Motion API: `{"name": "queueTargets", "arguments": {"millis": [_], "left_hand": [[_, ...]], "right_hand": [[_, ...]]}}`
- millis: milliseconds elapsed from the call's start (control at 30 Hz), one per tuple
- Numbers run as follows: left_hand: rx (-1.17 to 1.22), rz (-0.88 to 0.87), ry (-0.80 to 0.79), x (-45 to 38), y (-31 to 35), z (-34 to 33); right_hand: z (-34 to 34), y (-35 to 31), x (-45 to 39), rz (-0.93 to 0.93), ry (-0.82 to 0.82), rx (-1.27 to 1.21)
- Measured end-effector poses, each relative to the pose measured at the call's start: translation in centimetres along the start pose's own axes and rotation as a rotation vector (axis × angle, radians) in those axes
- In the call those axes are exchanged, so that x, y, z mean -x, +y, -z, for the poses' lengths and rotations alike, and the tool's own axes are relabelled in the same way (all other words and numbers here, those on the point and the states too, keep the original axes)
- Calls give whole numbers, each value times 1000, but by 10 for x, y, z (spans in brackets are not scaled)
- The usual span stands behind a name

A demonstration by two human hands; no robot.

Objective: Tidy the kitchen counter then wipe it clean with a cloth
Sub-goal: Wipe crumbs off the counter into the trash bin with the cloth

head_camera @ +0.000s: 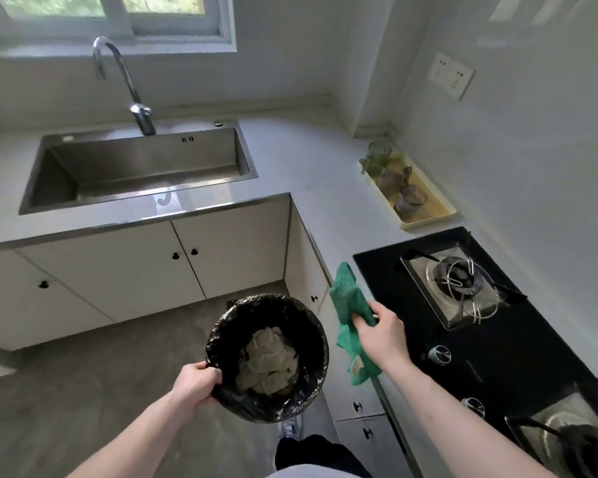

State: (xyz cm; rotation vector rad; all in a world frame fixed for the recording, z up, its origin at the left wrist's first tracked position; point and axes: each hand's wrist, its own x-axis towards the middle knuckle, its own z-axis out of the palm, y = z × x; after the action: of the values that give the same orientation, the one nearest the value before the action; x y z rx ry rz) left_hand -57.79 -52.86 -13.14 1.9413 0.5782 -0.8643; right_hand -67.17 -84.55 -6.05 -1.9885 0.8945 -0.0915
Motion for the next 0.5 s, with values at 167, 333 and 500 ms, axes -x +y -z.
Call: {"name": "queueTargets", "arguments": {"millis": [167,333,500], "left_hand": [[46,23,71,-34,37,-2],[124,70,124,-58,59,2],[94,116,101,-100,80,19]], "right_hand": [[-28,-40,-72,50,-108,28],[-57,-68,-117,73,-177,64],[-86,-92,-157,91,-204,109]]}}
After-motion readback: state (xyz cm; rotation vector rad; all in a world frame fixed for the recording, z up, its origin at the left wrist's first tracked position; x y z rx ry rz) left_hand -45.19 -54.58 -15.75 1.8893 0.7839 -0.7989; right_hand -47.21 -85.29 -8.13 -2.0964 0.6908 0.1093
